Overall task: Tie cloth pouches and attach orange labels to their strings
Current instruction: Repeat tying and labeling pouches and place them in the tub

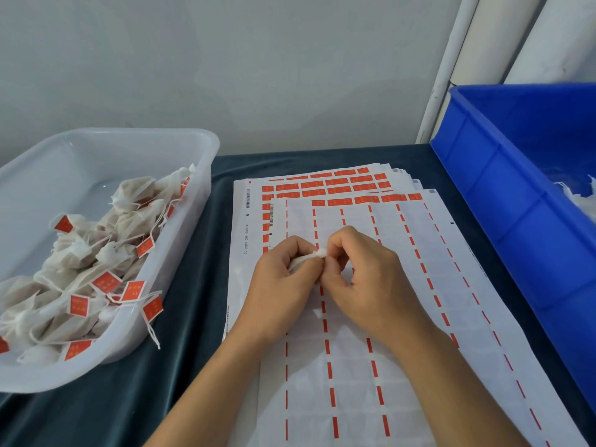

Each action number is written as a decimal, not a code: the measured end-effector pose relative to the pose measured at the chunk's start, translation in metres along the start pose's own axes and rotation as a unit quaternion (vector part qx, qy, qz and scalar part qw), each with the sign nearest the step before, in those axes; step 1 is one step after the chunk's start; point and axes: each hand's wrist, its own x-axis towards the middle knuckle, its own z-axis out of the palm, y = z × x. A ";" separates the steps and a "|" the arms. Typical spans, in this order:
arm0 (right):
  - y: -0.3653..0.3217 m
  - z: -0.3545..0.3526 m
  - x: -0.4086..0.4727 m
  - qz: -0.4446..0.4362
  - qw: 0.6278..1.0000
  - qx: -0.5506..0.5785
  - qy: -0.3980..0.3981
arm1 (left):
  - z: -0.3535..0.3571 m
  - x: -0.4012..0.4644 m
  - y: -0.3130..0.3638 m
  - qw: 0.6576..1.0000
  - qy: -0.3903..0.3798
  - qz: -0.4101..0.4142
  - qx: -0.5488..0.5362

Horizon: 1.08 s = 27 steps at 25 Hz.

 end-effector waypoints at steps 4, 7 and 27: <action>-0.003 -0.001 0.001 0.007 0.999 0.032 -0.003 | -0.002 -0.001 0.002 0.998 -0.023 0.029 -0.044; -0.004 -0.001 0.000 0.012 0.998 0.067 0.008 | -0.003 -0.001 0.004 0.997 -0.028 0.058 -0.045; -0.004 -0.001 0.005 0.114 0.971 0.208 0.015 | -0.003 0.002 0.000 0.999 0.008 0.050 0.002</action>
